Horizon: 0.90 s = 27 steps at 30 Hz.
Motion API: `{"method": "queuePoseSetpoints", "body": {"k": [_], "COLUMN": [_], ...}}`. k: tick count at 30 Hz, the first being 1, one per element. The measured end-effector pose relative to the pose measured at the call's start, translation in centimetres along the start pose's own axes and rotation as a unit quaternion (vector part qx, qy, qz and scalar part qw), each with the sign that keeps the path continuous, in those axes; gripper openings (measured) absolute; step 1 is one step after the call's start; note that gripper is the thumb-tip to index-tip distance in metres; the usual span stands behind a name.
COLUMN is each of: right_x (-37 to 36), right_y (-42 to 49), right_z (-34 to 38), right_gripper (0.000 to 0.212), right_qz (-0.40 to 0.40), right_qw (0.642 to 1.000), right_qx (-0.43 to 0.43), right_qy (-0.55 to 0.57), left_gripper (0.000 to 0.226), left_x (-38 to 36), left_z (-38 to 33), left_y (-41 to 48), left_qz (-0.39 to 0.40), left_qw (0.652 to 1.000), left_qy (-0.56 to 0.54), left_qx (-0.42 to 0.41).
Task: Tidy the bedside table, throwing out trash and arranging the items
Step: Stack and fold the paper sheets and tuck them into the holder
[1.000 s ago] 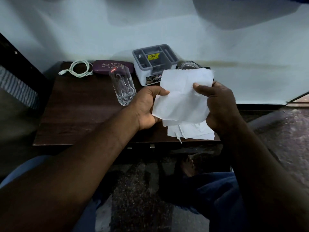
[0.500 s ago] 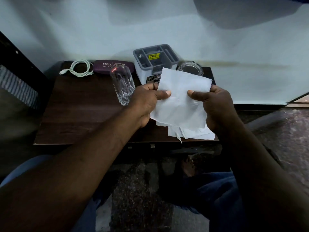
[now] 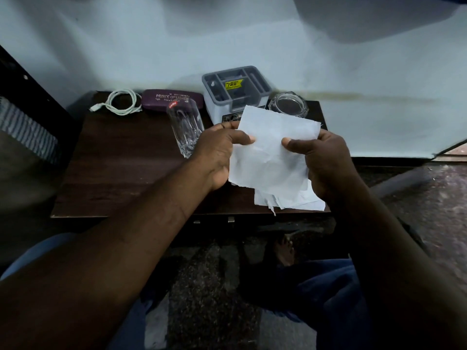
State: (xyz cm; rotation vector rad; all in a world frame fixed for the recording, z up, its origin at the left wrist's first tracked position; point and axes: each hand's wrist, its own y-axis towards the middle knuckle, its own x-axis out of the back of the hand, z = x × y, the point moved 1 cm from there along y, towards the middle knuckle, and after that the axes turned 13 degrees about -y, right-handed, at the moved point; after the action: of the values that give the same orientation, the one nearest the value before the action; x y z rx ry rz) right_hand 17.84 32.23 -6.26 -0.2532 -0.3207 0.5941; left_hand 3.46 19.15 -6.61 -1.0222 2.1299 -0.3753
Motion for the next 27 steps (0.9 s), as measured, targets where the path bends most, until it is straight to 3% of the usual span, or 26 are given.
{"method": "queuePoseSetpoints", "body": {"k": [8,16,20,27], "right_x": [0.0,0.1,0.0,-0.1], "right_y": [-0.1,-0.2,-0.3,-0.3], "right_z": [0.0,0.1,0.2,0.4], "right_gripper": [0.031,0.009,0.015,0.023], "right_qz": [0.009,0.001,0.017,0.014], "right_qw": [1.000,1.000,1.000,0.999], "right_qx": [-0.005,-0.016,-0.026,-0.030], "right_qy": [0.002,0.000,0.001,0.007], "left_gripper": [0.040,0.033,0.021,0.026], "left_x": [0.0,0.3,0.3,0.1], "left_z": [0.3,0.3,0.4,0.3], "left_y": [0.5,1.1,1.3,0.2], "left_qz": [-0.013,-0.019,-0.013,0.063], "left_qw": [1.000,0.999,0.998,0.991], "left_qy": [-0.012,-0.037,-0.053,-0.067], "left_qx": [-0.024,-0.017,-0.017,0.096]}}
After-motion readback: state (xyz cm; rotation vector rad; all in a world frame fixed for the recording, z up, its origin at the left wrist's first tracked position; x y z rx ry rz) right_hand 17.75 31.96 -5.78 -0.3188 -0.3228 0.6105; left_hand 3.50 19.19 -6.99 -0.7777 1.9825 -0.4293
